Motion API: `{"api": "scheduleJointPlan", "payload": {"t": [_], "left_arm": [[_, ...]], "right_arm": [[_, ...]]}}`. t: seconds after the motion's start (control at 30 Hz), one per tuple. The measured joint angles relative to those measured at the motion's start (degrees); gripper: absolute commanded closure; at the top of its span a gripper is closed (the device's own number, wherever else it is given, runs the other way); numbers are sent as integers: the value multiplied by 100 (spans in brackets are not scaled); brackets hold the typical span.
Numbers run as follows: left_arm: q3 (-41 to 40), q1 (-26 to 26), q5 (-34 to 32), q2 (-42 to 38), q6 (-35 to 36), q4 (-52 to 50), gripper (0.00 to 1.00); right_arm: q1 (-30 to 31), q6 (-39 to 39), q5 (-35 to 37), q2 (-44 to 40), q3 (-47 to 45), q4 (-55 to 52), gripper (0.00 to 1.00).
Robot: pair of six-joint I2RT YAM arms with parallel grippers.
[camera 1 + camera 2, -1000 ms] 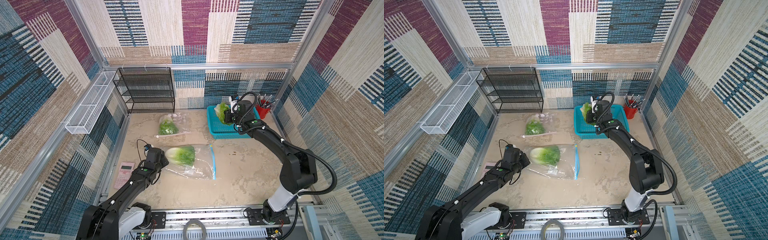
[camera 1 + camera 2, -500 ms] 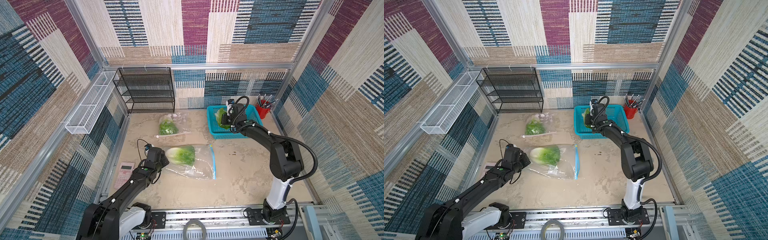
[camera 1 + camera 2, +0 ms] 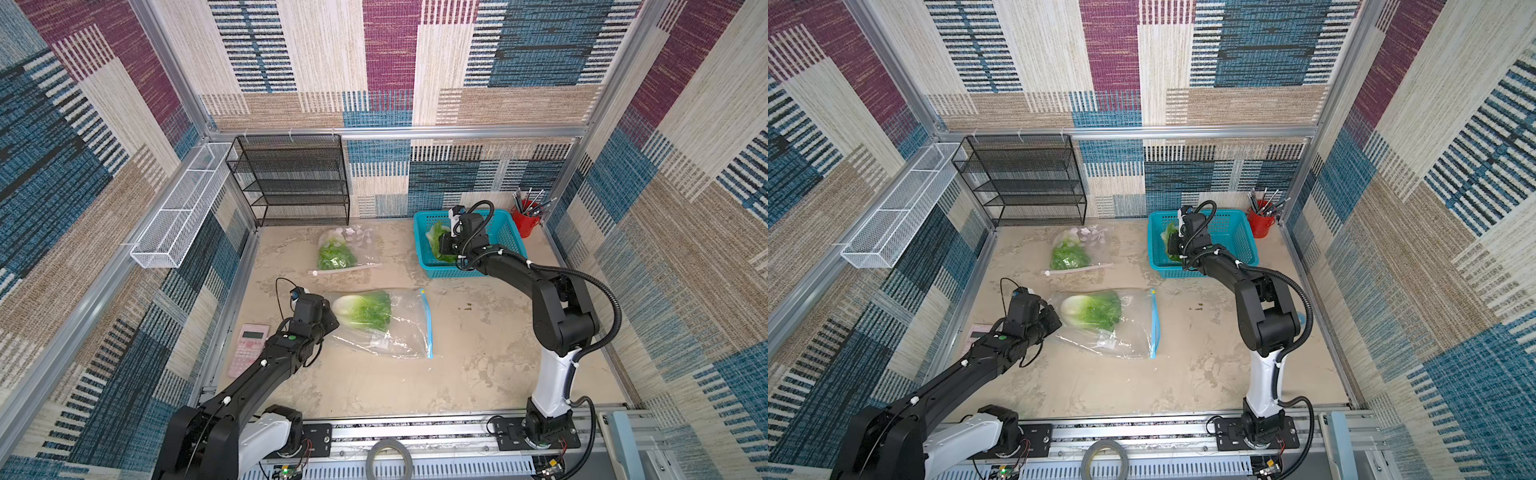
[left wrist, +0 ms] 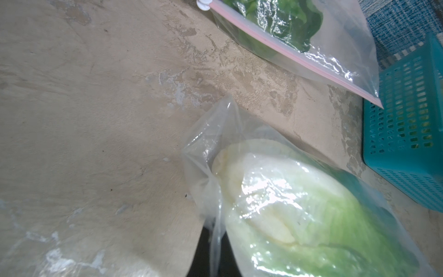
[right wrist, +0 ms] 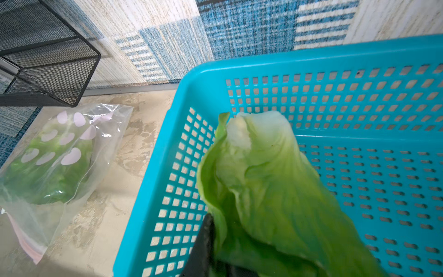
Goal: Open the zip-top bag and take out the chinese cabbages
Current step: Place the Chinese cabbage in the basket.
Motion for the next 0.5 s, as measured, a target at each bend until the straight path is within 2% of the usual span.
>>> {"api": "scheduleJointPlan", "payload": {"t": [0.23, 0.5], "left_arm": [[0, 0, 9, 42, -52, 22, 100], [0, 0, 22, 28, -70, 39, 100]], "right_arm": [[42, 120, -138, -76, -109, -9, 66], [140, 140, -116, -407, -258, -33, 48]]}}
